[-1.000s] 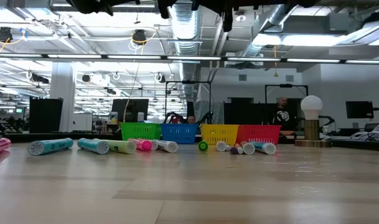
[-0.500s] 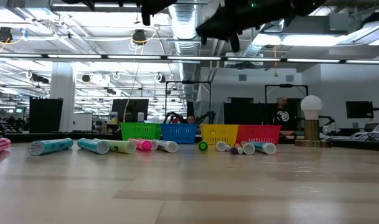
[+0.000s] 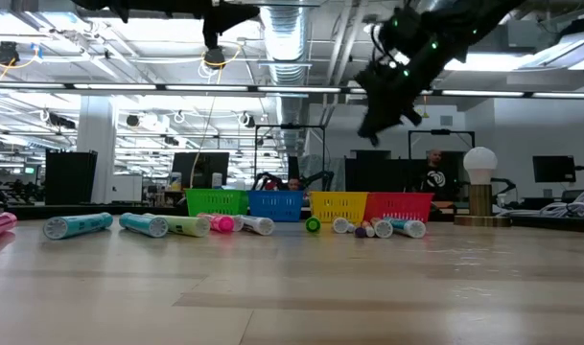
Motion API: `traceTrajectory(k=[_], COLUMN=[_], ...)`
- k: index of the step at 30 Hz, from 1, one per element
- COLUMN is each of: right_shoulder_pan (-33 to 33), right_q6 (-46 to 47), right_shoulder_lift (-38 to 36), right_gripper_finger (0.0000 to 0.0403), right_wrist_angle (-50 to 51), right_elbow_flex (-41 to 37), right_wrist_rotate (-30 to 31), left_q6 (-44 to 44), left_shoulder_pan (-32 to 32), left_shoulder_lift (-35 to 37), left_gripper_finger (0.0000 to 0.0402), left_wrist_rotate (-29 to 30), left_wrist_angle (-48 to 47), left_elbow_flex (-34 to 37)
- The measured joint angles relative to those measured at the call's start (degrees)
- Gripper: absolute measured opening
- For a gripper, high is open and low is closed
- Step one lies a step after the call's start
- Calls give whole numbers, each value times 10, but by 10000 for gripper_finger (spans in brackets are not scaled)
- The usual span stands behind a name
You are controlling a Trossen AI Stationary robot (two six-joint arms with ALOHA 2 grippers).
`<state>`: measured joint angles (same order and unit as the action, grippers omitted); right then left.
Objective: Pick & Place Markers
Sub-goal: Put the black mini marker into the red basket, then put the orange highlighter into the yellow basket
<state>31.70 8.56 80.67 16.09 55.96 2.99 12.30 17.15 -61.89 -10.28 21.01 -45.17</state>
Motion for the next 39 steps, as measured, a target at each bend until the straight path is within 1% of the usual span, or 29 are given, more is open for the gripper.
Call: traceTrajectory(k=[3,7,15,20,28,33,36,39], right_shoulder_pan=[34,63,77,77,73,69,62,55], right_q6=[3,6,14,14,16,20,22,21], right_shoulder_lift=[4,13,30,58,107,101,78,49], right_gripper_finger=[54,54,63,85,139,157,155,144], right_wrist_angle=[34,47,43,47,49,49,38,28], right_elbow_flex=[0,0,1,0,0,0,0,0], right_wrist_rotate=[1,0,2,2,0,0,0,0], left_q6=[2,2,1,1,1,2,2,2], left_shoulder_pan=[3,6,7,7,7,7,7,7], left_shoulder_lift=[4,6,6,6,6,6,6,6], left_gripper_finger=[214,214,212,212,210,210,209,209], left_wrist_rotate=[4,12,11,11,11,11,11,12], left_wrist_angle=[-1,0,0,0,0,0,0,0], left_elbow_flex=[8,10,10,10,10,10,10,10])
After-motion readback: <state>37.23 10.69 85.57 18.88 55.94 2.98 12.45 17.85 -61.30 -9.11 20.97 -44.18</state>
